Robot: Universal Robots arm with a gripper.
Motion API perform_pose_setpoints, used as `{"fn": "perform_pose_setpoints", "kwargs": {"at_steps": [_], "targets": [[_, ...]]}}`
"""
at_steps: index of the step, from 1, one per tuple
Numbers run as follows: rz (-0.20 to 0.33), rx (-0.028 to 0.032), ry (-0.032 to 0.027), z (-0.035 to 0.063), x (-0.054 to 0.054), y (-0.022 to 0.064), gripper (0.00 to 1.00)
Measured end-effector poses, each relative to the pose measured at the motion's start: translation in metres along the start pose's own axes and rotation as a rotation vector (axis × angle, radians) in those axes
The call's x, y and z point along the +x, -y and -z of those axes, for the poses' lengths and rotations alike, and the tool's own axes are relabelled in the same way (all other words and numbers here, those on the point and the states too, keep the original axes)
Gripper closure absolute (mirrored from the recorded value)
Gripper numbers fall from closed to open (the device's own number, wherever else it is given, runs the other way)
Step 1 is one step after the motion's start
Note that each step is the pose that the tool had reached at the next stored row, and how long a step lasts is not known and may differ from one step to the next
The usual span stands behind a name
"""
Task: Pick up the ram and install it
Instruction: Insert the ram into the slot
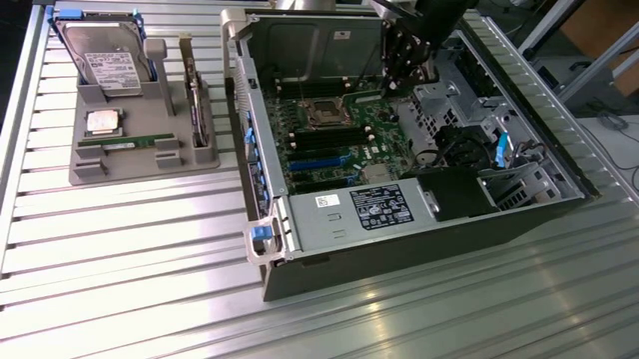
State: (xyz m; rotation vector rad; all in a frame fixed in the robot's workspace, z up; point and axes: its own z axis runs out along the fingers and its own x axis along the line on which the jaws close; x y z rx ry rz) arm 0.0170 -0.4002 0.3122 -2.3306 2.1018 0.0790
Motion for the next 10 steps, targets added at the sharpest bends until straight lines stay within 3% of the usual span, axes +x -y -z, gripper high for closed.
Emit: {"fn": "perform_pose_setpoints", "kwargs": {"at_steps": [10], "targets": [[0.000,0.0000,0.0000,-0.0040,0.0002,0.0001,0.86]]}}
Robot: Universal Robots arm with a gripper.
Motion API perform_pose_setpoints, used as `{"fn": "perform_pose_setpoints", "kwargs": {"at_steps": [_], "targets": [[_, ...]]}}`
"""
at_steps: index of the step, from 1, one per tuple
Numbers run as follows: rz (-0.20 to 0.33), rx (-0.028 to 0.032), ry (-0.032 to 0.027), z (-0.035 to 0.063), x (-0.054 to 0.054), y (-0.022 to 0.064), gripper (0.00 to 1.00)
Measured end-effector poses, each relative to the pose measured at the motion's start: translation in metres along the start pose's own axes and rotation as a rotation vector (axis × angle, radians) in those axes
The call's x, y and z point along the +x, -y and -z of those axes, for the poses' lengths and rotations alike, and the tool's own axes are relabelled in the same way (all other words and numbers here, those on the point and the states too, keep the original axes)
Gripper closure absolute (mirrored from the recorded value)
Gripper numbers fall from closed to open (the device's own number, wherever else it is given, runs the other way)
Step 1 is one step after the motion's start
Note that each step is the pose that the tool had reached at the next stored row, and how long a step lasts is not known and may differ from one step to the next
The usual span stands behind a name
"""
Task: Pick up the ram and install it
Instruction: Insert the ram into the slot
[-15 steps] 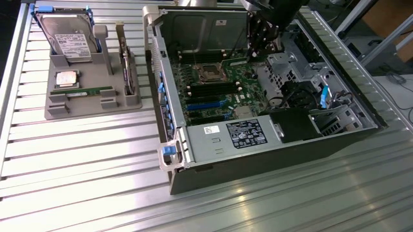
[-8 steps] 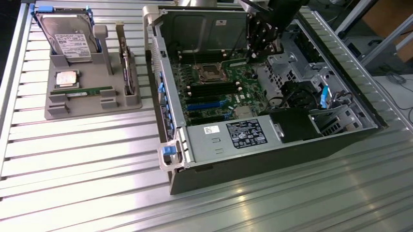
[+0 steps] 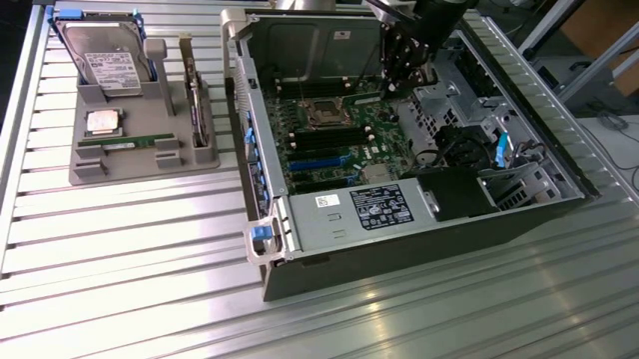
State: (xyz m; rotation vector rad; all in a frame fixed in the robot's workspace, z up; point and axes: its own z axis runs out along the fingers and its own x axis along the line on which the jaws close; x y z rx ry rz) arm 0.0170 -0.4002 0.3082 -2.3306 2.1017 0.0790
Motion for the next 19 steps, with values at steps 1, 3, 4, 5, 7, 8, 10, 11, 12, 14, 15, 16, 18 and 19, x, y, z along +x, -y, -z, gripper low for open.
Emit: {"fn": "perform_pose_setpoints", "kwargs": {"at_steps": [1,3,4,5,7,8,10,11,12,14,15,16,18,19], "targets": [[0.000,0.0000,-0.0001,-0.0005,0.0000,0.0000,0.86],[0.000,0.0000,-0.0001,-0.0016,0.0001,0.0000,0.86],[0.000,0.0000,-0.0001,-0.0022,0.0001,0.0001,0.86],[0.000,0.0000,0.0000,-0.0026,0.0001,0.0001,0.86],[0.000,0.0000,-0.0001,-0.0036,0.0001,0.0001,0.86],[0.000,0.0000,-0.0001,-0.0040,0.0001,0.0001,0.86],[0.000,0.0000,-0.0001,-0.0047,0.0002,0.0002,0.86],[0.000,0.0000,-0.0001,-0.0050,0.0002,0.0002,0.86],[0.000,0.0000,0.0000,-0.0055,0.0002,0.0002,0.86],[0.000,0.0000,0.0000,-0.0062,0.0002,0.0002,0.86],[0.000,0.0000,-0.0001,-0.0066,0.0003,0.0002,0.86],[0.000,0.0000,-0.0001,-0.0078,0.0003,0.0002,0.86],[0.000,0.0000,-0.0001,-0.0086,0.0004,0.0003,0.86],[0.000,0.0000,-0.0001,-0.0090,0.0003,0.0003,0.86]]}}
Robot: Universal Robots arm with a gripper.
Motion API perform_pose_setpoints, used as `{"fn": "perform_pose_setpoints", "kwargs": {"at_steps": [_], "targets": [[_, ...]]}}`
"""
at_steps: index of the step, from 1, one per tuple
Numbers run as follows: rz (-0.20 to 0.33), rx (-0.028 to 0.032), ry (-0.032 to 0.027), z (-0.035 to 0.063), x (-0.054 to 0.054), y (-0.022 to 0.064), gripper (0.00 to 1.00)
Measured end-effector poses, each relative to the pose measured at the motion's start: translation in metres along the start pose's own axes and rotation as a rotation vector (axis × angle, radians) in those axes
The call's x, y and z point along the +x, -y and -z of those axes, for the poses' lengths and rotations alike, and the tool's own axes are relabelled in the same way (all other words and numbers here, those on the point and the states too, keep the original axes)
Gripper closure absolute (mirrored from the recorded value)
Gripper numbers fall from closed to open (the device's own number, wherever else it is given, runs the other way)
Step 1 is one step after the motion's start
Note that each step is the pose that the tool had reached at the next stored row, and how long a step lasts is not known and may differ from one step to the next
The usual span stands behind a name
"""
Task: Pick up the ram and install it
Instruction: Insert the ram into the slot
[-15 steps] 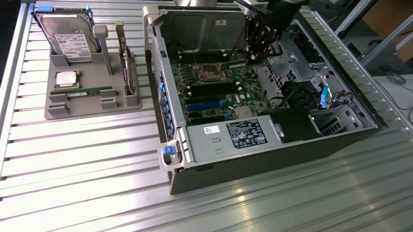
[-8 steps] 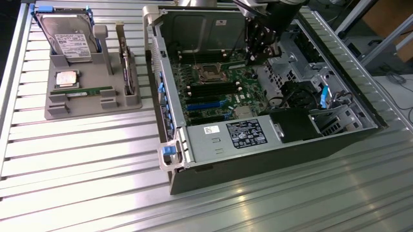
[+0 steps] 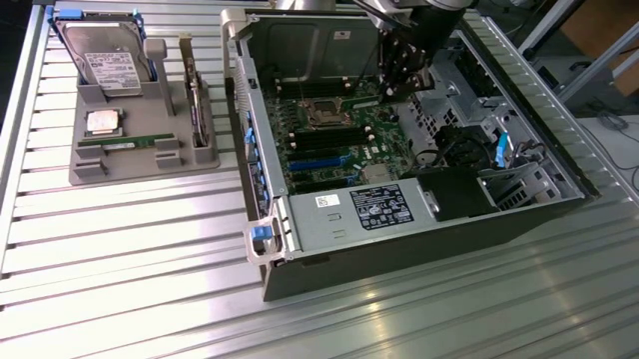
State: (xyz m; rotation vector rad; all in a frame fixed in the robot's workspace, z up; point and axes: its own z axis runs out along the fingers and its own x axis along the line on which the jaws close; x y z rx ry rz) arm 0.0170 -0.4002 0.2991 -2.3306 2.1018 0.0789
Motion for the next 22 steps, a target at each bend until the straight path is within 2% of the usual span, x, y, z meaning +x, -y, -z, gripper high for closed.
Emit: {"fn": "perform_pose_setpoints", "kwargs": {"at_steps": [22], "targets": [[0.000,0.0000,0.0000,-0.0097,0.0004,0.0003,0.86]]}}
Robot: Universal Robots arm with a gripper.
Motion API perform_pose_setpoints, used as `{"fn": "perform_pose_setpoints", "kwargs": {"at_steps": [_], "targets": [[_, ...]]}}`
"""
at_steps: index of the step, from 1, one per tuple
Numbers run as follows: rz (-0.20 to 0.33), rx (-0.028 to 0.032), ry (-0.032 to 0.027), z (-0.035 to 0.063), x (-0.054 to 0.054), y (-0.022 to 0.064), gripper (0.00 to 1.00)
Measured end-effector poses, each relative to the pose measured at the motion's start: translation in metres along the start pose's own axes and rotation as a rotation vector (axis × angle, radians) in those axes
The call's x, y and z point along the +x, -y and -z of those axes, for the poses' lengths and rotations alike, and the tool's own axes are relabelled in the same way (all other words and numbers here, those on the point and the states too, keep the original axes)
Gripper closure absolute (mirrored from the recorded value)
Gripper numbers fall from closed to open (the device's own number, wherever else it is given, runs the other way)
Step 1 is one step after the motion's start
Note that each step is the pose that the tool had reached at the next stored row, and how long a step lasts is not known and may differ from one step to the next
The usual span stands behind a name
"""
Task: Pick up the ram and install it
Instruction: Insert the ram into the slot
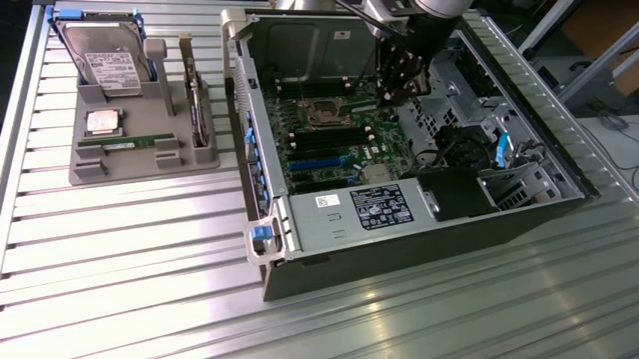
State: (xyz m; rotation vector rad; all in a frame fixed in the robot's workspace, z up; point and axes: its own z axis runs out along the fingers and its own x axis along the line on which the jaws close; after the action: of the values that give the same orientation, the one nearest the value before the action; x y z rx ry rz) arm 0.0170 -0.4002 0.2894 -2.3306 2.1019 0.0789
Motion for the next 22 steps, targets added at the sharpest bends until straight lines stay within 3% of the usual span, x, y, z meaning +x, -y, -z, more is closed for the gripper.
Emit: {"fn": "perform_pose_setpoints", "kwargs": {"at_steps": [14,22], "targets": [[0.000,0.0000,0.0000,-0.0046,0.000,-0.0023,0.86],[0.000,0.0000,0.0000,-0.0079,-0.002,-0.0173,0.86]]}}
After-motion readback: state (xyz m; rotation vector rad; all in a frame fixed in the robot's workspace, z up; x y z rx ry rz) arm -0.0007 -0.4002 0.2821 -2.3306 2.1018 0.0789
